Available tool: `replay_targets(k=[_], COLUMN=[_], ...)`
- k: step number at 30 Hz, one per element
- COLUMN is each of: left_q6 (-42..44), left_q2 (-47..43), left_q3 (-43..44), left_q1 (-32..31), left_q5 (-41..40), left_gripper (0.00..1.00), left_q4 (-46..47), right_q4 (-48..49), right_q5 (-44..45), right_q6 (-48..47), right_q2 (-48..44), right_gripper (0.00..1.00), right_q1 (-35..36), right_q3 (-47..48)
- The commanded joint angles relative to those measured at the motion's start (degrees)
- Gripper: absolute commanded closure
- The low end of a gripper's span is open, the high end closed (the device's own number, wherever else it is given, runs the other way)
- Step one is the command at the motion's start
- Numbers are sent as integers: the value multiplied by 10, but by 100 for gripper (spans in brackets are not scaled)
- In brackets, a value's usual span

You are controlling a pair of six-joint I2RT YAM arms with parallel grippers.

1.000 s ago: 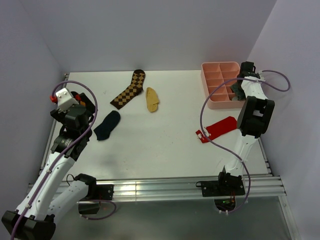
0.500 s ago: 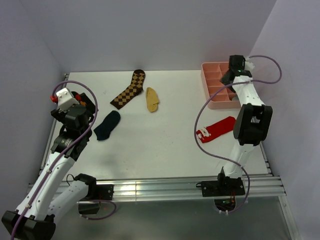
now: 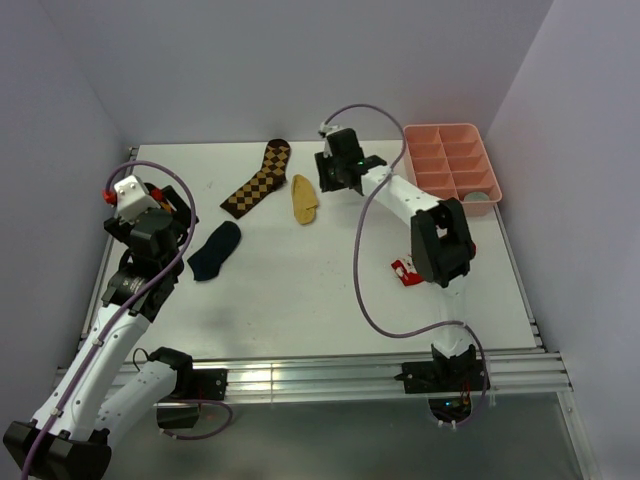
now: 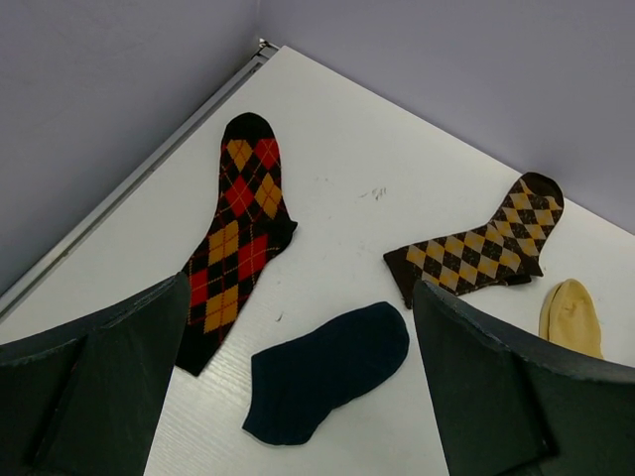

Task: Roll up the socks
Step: Place the sock in the storage box, then adjust the sock at the center of the board.

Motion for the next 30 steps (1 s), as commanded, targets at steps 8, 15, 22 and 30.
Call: replay_targets(k=[8, 15, 22, 30], left_q6=[-15, -17, -35, -59], left_q2=[-8, -8, -2, 19], left_q3=[-2, -2, 5, 26], left_q1=[-1, 0, 0, 0], left_q5=[16, 25, 60, 122], left_gripper=[0, 1, 1, 1], left_q4=[-1, -3, -20, -56], right_q4=[28, 10, -23, -128], right_q5=[-58, -5, 96, 130], right_q6=[-41, -26, 45, 197], right_q2=[96, 140, 108, 12], right_gripper=[59, 61, 69, 66], right_q1=[66, 93, 96, 129], right_q3=[59, 74, 0, -132])
